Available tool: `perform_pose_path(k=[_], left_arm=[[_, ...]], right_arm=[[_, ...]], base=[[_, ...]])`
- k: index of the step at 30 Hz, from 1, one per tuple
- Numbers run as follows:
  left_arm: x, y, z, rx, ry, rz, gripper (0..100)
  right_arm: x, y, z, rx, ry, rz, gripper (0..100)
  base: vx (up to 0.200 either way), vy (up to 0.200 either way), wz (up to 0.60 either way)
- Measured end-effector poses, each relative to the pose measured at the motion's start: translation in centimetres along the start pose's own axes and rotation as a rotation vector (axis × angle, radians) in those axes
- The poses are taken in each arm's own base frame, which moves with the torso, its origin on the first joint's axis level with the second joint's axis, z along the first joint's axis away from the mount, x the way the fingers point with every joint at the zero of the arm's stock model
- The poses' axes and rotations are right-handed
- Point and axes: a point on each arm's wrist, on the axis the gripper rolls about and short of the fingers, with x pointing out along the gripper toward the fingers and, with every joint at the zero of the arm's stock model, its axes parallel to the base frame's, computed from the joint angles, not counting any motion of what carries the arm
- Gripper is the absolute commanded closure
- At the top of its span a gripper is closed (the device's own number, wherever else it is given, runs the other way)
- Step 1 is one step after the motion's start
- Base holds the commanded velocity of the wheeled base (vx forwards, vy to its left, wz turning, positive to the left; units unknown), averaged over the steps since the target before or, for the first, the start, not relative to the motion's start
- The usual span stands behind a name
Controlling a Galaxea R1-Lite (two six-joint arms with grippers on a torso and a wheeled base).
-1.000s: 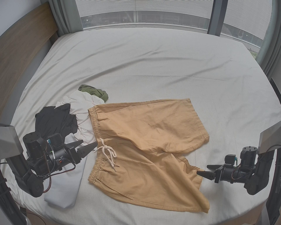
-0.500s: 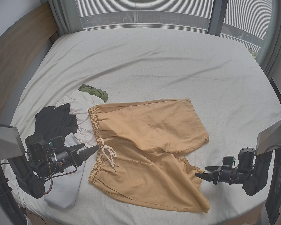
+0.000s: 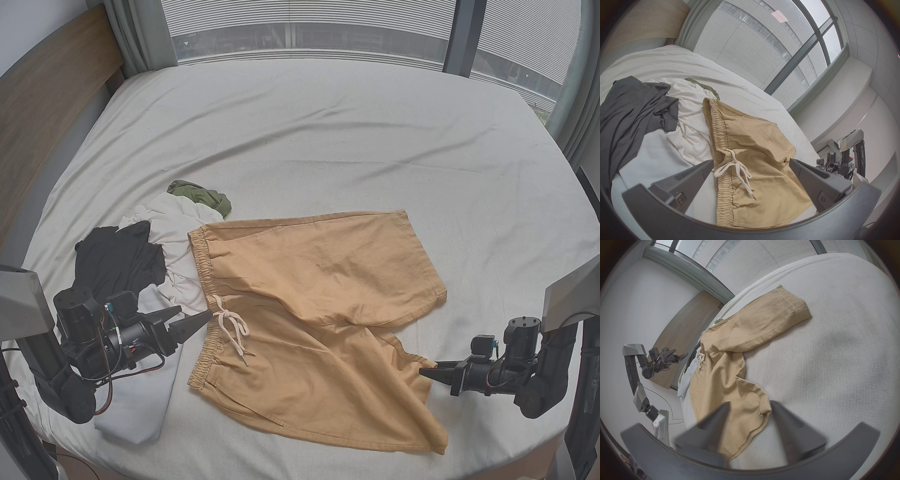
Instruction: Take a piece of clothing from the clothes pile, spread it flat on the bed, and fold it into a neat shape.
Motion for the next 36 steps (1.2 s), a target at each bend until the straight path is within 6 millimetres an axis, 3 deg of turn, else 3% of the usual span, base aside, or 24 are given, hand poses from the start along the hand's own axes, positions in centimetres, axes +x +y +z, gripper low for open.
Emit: perform_pose_path(k=[10, 23, 36], left_arm=[[0.1, -0.1, 0.0, 0.001, 0.002, -0.004, 0], [0.2, -0.2, -0.2, 0.000, 0.008, -0.009, 0], [0.4, -0.1, -1.0, -0.011, 0.039, -0.008, 0]], right_arm=[[0.1, -0.4, 0.3, 0.002, -0.015, -0.006, 100], [-2.0, -2.0, 5.5, 0.037, -0.241, -0.057, 100], [-2.4, -2.7, 6.5, 0.023, -0.282, -0.075, 100]], base=[[0.000, 0.000, 0.00], [0.000, 0.000, 0.00], [0.000, 0.000, 0.00]])
